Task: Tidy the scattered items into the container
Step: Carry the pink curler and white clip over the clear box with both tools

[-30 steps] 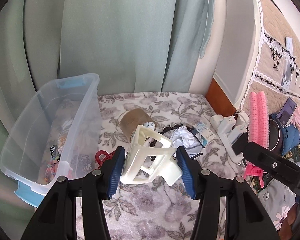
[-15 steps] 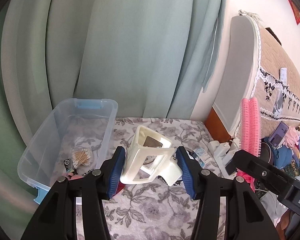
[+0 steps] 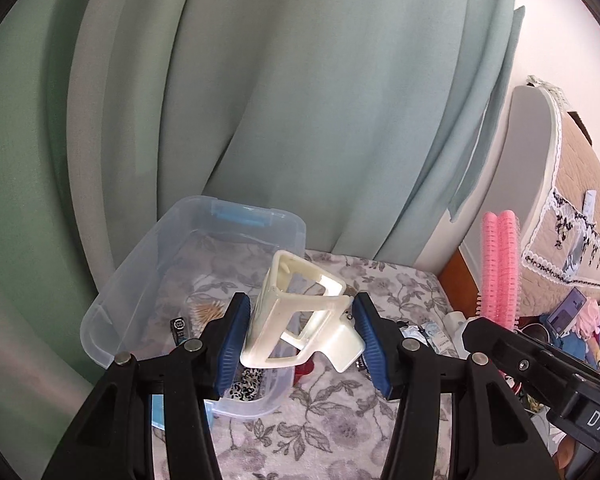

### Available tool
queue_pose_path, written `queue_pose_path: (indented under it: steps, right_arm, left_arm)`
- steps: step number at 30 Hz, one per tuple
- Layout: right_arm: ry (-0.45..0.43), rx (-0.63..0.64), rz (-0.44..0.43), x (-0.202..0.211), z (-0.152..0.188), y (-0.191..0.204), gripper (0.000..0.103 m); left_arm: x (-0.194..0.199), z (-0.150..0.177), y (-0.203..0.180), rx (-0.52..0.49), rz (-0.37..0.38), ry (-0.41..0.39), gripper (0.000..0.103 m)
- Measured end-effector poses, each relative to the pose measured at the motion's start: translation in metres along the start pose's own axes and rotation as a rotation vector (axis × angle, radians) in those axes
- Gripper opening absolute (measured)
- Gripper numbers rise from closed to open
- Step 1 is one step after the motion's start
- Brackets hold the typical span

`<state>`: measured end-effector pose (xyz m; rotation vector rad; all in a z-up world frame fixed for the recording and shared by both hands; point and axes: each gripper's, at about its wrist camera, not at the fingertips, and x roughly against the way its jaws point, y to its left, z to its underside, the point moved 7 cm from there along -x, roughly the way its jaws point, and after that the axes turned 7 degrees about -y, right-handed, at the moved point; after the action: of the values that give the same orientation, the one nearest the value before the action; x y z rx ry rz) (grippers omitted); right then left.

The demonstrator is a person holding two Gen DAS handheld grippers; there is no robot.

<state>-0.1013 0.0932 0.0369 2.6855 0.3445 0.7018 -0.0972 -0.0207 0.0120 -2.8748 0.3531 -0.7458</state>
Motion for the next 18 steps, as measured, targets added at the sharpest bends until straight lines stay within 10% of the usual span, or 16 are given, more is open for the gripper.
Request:
queue_pose_path:
  steps: [18]
  right_arm:
    - [0.139, 0.076, -0.053, -0.062, 0.024, 0.042, 0.027]
  left_arm:
    - [-0.010, 0.011, 0.090, 0.142, -0.117, 0.020, 0.055]
